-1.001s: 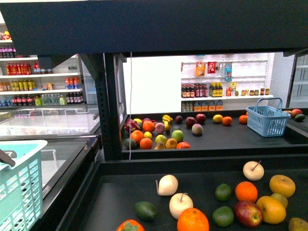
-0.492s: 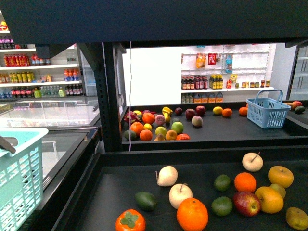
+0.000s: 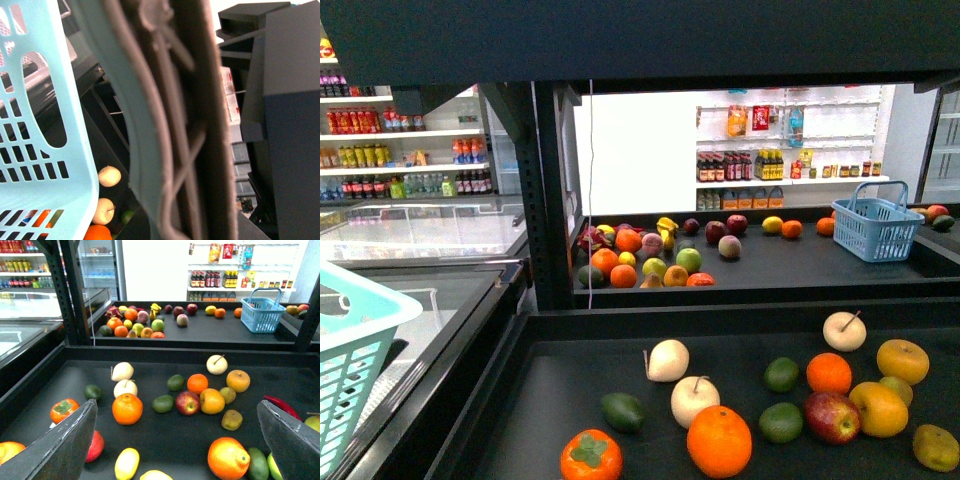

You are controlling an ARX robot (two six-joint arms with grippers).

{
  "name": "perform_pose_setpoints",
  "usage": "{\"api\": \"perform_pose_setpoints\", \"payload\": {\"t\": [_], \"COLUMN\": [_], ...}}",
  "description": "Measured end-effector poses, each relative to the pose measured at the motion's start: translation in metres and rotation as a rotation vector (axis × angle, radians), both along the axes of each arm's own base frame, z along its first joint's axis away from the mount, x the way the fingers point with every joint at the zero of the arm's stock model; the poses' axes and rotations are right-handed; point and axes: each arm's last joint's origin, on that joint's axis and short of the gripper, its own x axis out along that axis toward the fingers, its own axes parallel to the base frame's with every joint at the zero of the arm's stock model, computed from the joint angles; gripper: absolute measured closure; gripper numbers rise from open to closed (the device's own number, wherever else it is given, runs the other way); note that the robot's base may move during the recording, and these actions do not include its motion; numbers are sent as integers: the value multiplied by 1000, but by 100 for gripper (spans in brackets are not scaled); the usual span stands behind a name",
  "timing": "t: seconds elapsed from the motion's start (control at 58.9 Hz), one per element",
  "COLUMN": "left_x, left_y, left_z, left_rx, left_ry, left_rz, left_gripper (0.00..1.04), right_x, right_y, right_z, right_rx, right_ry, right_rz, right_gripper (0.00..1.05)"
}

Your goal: Pick lemon from shelf

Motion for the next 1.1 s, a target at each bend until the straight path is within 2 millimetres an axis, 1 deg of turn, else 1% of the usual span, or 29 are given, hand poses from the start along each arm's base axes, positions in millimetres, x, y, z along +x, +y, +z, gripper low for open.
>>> {"api": "perform_pose_setpoints", "payload": {"t": [0.187,0.356,0.73,0.815,1.018,1.103], "left_x": [-2,0,2,4,15,20], "left_y": [-24,-46,-109,-121,-147,-158], "left_z": [8,7,6,2,-16,-19], "left_rx": [29,50,100,116,125,137], "left_ry": [-5,10,-10,-16,-5,-12], "left_rz": [-101,-197,-449,-502,-613,-660], "left_gripper": [97,97,97,97,98,98], "right_x": [0,0,0,0,0,0], "right_y": [0,0,0,0,0,0], "right_z": [0,0,0,0,0,0], "right_rx": [0,0,0,0,0,0], "right_ry": [0,0,0,0,0,0], "right_rz": [0,0,0,0,0,0], "right_gripper": [7,7,7,7,7,7]}}
